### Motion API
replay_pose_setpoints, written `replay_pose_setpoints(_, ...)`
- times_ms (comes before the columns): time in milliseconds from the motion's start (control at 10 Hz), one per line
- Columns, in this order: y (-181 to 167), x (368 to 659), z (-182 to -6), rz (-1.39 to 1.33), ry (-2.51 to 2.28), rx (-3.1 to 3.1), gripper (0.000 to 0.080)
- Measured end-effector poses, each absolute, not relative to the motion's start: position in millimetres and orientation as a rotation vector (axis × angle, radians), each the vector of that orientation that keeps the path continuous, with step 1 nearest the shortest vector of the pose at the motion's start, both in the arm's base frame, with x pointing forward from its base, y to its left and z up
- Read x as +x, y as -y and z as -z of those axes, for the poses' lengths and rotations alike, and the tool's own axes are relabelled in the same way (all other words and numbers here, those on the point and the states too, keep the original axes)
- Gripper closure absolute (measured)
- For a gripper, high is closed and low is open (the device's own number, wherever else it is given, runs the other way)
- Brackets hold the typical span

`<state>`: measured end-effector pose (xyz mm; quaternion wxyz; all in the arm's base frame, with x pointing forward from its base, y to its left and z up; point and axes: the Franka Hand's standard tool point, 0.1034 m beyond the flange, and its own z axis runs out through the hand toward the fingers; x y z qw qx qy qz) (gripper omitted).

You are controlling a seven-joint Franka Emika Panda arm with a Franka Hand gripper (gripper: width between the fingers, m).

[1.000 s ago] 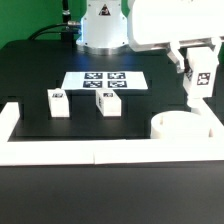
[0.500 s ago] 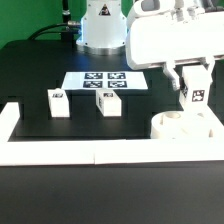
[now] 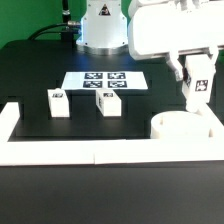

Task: Assemble stool

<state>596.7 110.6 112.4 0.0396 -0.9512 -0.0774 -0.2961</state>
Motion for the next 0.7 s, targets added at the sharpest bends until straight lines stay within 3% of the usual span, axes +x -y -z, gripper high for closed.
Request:
replay_pose_setpoints(400,-118.9,598.2,-122.5,1.012,0.239,-2.880,0.0463)
replay_pose_setpoints(500,-113.7,604.2,-135.7,1.003,0.252,-2.888,0.0463)
replay_pose_setpoints(600,-101.6,611.7,-160.1,1.126,0.248,-2.862,0.0463)
replay_pose_setpoints(700,-95.0,608.0,-143.2,1.081,0.251,-2.883,0.0463)
